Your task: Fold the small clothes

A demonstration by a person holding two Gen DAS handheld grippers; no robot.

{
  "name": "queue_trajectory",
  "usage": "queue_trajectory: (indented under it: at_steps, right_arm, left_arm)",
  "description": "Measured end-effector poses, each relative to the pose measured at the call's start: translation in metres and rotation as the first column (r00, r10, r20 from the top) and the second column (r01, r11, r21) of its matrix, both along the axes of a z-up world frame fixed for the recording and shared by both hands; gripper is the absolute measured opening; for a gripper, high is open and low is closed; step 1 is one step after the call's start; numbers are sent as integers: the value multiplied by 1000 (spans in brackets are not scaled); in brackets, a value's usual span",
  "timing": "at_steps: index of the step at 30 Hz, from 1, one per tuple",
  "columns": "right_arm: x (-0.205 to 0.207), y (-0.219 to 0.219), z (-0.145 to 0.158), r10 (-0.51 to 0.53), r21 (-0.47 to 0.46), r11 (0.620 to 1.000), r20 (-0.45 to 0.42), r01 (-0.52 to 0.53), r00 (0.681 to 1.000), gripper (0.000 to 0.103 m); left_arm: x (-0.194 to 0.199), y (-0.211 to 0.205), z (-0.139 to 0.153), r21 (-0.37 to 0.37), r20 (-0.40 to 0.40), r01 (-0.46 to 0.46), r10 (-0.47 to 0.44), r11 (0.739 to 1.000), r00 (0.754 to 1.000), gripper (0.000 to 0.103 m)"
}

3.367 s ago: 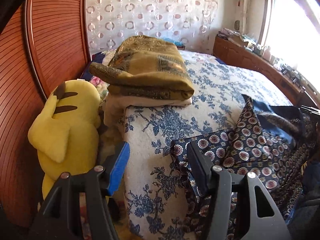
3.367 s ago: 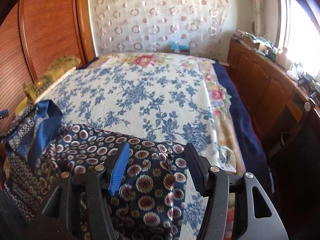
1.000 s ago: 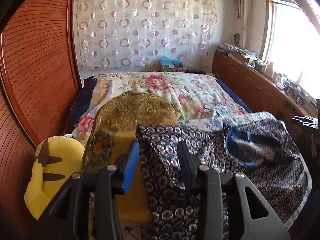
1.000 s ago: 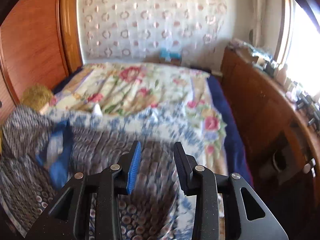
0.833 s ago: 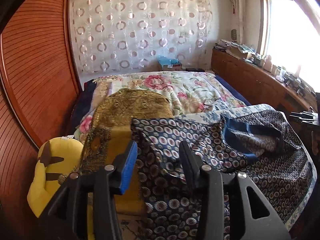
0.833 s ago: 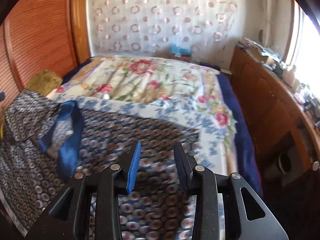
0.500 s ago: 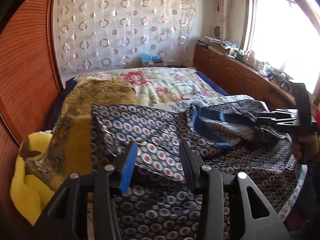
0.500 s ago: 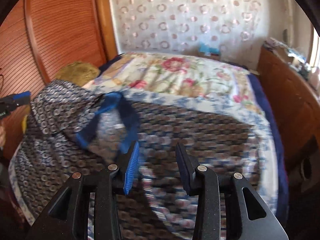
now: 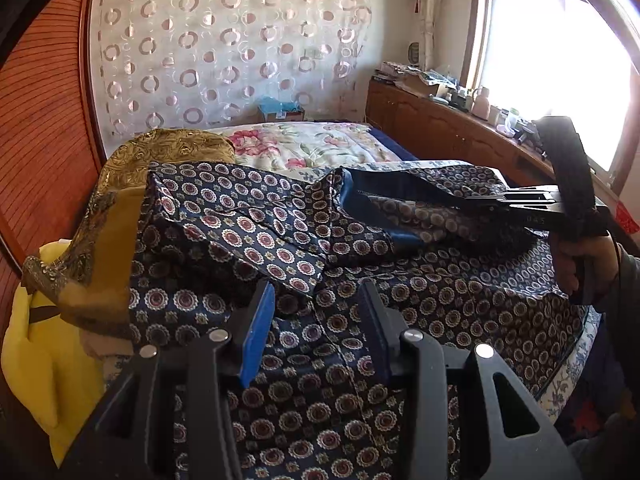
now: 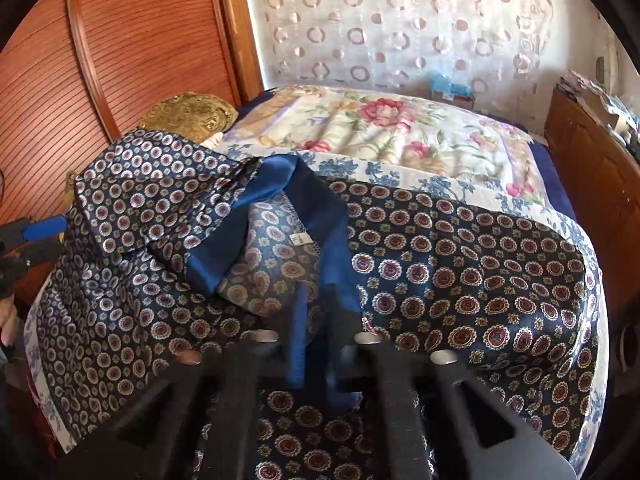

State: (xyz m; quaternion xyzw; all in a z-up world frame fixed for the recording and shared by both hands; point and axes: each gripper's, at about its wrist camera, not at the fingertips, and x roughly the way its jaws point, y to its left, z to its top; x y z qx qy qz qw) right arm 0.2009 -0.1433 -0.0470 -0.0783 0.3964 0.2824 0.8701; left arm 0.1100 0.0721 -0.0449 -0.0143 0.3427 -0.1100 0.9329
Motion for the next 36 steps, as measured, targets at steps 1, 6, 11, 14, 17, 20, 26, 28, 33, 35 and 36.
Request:
queue_trajectory:
  at_steps: [1, 6, 11, 14, 17, 20, 26, 28, 33, 35, 36]
  right_arm:
    - [-7, -1, 2, 16, 18, 1000, 10, -16, 1000, 1]
    - [-53, -8, 8, 81, 58, 995, 48, -84, 996, 1]
    - [-96, -19, 1, 115, 64, 991, 52, -118, 992, 1]
    - [-112, -28, -7, 111, 62, 992, 36, -113, 993, 1]
    - [-124, -37, -13, 102, 58, 993, 35, -104, 994, 1]
    - [-133, -47, -18, 84, 65, 994, 24, -85, 996, 1]
    - [-143, -64, -18, 13, 66, 998, 32, -15, 999, 1]
    - [-142, -70, -15, -26, 64, 998, 48, 23, 999, 6]
    - [-135, -86, -5, -107, 61, 993, 90, 101, 990, 30]
    - [-133, -90, -3, -129, 63, 990, 105, 123, 986, 33]
    - [-133, -93, -2, -138, 69, 989, 112, 131, 984, 34]
  left_arm:
    - [-3, -1, 1, 2, 6, -1, 1, 1000, 1000, 42]
    - [-17, -1, 7, -21, 28, 1, 0, 1000, 1000, 56]
    - [-21, 0, 13, -22, 39, -18, 19, 1000, 999, 56]
    - [-20, 0, 13, -30, 37, -19, 21, 999, 999, 56]
    - [-17, -3, 13, -33, 33, -21, 22, 999, 999, 56]
    - [-14, -6, 12, -36, 28, -22, 23, 999, 999, 56]
    - [-4, -1, 5, -33, 17, -85, 85, 996, 996, 56]
    - [-1, 7, 2, -40, 10, -107, 108, 993, 994, 56]
    - [14, 19, -13, -79, -47, -121, 117, 990, 992, 54]
    - [21, 22, -21, -91, -80, -118, 111, 989, 991, 45]
    - [24, 23, -25, -88, -93, -123, 115, 988, 989, 45]
